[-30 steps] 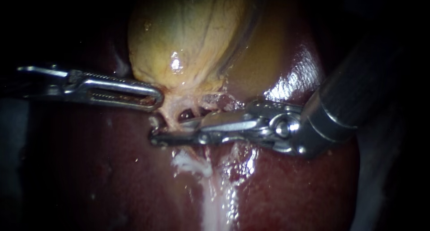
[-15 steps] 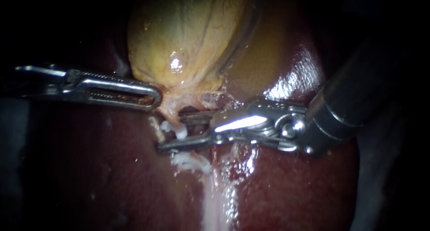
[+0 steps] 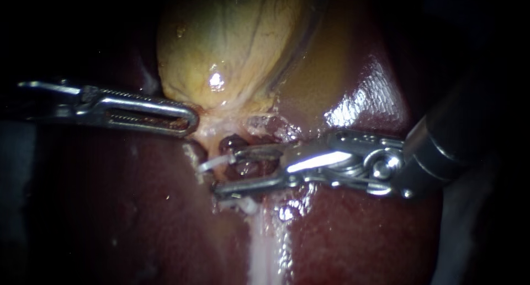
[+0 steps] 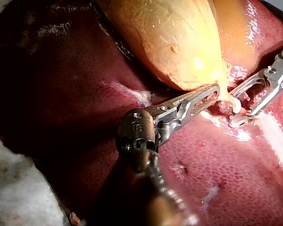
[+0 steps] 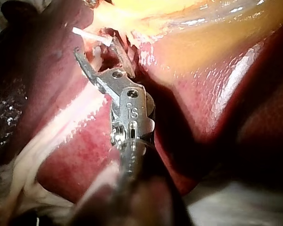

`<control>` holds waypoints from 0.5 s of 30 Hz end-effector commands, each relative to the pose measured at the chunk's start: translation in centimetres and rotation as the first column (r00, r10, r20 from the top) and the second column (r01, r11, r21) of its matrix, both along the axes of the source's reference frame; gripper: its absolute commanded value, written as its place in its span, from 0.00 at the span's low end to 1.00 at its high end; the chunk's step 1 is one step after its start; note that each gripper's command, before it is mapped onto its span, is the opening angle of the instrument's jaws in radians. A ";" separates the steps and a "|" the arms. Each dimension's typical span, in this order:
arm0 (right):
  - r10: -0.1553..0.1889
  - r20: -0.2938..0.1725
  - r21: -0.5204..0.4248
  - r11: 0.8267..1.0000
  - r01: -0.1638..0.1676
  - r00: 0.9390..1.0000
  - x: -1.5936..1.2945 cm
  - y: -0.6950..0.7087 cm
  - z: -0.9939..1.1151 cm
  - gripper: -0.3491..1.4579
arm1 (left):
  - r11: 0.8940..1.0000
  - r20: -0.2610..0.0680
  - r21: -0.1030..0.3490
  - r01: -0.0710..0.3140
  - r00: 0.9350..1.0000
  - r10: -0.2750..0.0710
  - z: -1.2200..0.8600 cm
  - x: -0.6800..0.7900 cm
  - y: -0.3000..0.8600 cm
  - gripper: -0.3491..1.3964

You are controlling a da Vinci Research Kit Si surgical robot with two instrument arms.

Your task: Going back third clip left tube

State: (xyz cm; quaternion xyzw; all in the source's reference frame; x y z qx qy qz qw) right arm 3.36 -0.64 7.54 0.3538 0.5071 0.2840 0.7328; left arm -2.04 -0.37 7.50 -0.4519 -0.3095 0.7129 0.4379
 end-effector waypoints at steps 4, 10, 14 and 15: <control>-0.009 -0.007 -0.011 1.000 0.009 1.000 -0.13 0.04 -0.09 0.47 | 1.000 -0.001 0.000 0.001 1.000 -0.001 0.00 0.00 0.00 0.00; -0.021 -0.017 -0.026 0.999 0.021 1.000 -0.30 0.08 -0.21 0.47 | 1.000 -0.001 0.000 0.001 1.000 -0.001 0.00 0.00 0.00 0.00; -0.030 -0.024 -0.039 0.999 0.029 0.999 -0.42 0.11 -0.27 0.47 | 1.000 -0.001 0.000 0.001 1.000 -0.001 0.00 0.00 0.00 0.00; -0.033 -0.025 -0.044 0.999 0.032 0.999 -0.46 0.11 -0.28 0.47 | 1.000 -0.001 0.000 0.001 1.000 -0.001 0.00 0.00 0.00 0.00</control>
